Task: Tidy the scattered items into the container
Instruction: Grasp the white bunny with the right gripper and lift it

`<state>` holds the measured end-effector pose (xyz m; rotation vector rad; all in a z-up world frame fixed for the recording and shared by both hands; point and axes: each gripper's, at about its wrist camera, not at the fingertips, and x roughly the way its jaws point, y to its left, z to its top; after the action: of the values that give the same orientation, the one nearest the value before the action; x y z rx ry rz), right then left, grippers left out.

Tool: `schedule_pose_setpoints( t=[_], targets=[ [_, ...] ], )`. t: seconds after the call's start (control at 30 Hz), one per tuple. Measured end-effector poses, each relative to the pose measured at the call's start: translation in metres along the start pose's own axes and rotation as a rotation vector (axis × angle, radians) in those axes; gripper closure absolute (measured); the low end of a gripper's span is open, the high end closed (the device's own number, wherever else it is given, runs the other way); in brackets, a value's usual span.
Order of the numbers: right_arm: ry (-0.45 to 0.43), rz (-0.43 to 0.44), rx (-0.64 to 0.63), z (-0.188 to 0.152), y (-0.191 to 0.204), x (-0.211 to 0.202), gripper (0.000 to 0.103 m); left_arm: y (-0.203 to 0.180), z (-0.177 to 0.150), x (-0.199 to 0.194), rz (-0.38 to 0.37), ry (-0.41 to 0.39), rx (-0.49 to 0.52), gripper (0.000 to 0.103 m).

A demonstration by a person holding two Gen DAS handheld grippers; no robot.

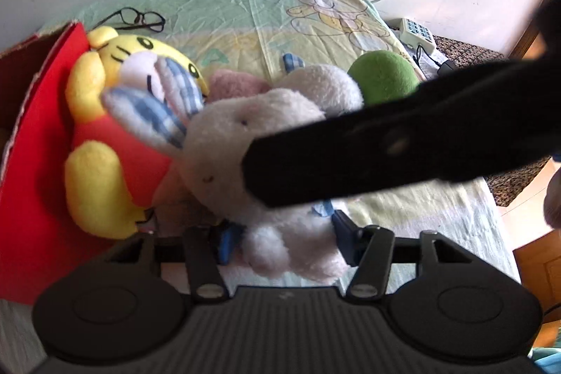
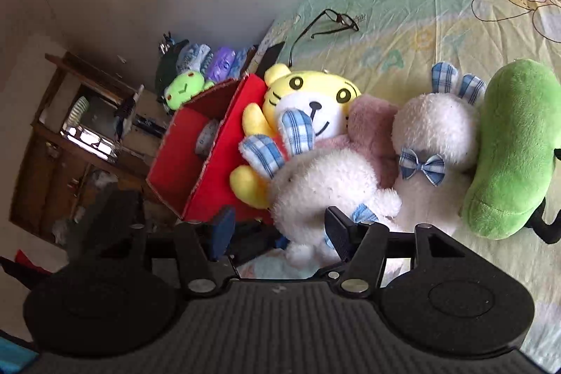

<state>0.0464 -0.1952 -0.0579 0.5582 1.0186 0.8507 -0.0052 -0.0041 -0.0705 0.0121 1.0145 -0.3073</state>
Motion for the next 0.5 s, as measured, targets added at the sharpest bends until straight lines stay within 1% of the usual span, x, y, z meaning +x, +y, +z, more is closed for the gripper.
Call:
schedule_pose_setpoints(
  t=[0.07,0.1,0.13,0.17,0.27,0.33,0.37,0.4,0.5],
  targets=[
    [-0.049,-0.064,-0.010,0.002,-0.005,-0.002,0.034,0.001,-0.003,0.002,0.007,0.002,-0.002,0.047],
    [-0.053,-0.098,-0.015,0.004,-0.009,0.002,0.033,0.000,-0.004,0.002,0.013,-0.001,0.009,0.048],
    [-0.047,-0.113,-0.001,0.006,-0.014,0.007,0.033,-0.002,-0.006,0.001,0.017,-0.005,0.022,0.048],
    [-0.043,-0.109,0.021,0.007,-0.019,0.011,0.033,-0.005,-0.007,0.000,0.019,-0.009,0.038,0.051],
    [-0.026,-0.050,0.129,0.009,-0.035,0.026,0.033,-0.008,-0.009,-0.003,0.007,-0.022,0.067,0.055],
    [0.031,-0.004,0.170,0.006,-0.039,0.037,0.035,-0.009,-0.012,-0.005,0.006,-0.028,0.086,0.057],
    [0.054,0.016,0.181,0.004,-0.039,0.040,0.035,-0.010,-0.013,-0.005,0.007,-0.031,0.094,0.058],
    [0.070,0.039,0.187,0.001,-0.036,0.041,0.038,-0.011,-0.014,-0.007,0.007,-0.033,0.101,0.059],
    [0.056,0.033,0.146,-0.004,-0.025,0.028,0.039,-0.014,-0.017,-0.011,0.004,-0.028,0.103,0.061]
  ],
)
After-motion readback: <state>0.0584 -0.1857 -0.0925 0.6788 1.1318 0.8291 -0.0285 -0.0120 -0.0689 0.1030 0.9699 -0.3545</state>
